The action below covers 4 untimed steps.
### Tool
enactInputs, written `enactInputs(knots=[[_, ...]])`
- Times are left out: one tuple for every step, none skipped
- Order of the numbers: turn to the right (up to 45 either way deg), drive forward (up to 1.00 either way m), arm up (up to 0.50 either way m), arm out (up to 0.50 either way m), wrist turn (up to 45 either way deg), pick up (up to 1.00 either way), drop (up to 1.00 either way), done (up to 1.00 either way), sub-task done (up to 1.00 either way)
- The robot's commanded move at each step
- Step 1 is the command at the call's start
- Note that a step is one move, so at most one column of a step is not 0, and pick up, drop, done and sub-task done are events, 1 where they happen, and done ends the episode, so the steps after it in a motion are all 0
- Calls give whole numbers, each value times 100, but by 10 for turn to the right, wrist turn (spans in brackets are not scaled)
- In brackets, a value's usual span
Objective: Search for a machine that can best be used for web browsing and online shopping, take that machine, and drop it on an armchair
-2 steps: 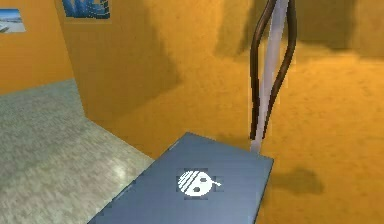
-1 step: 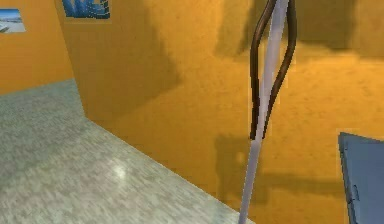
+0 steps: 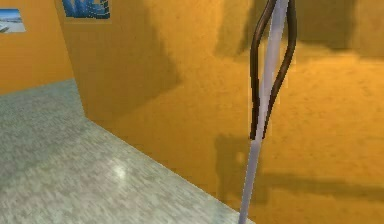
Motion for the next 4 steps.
enactInputs(knots=[[0, 0, 0, 0, 450, 0, 0, 0, 0], [0, 0, 0, 0, 450, 0, 0, 0, 0], [0, 0, -36, 0, 0, 0, 0, 0, 0], [0, 0, -32, 0, 0, 0, 0, 0, 0]])
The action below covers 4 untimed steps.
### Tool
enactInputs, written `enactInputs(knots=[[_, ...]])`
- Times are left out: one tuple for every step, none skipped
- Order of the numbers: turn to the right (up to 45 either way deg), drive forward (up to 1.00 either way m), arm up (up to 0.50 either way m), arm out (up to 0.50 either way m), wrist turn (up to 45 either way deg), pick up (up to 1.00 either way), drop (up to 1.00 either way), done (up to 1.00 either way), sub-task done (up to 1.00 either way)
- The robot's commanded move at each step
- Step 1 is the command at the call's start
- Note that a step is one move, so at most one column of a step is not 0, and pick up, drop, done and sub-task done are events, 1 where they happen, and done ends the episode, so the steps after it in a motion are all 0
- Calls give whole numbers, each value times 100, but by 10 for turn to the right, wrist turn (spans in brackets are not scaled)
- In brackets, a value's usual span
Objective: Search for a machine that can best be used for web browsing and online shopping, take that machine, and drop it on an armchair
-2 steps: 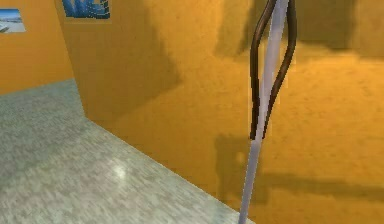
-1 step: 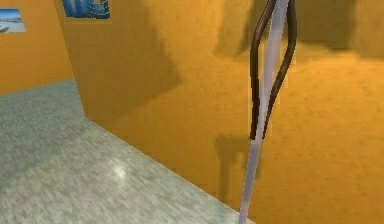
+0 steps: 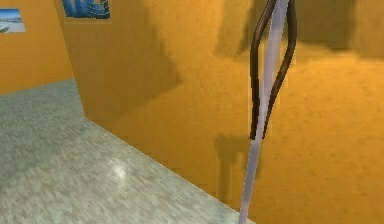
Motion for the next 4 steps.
enactInputs(knots=[[0, 0, 0, 0, 0, 0, 100, 0, 0], [0, 0, 10, 0, 0, 0, 0, 0, 0], [0, 0, 0, -8, 0, 0, 0, 0, 0], [0, 0, 0, 0, 0, 0, 0, 100, 0]])
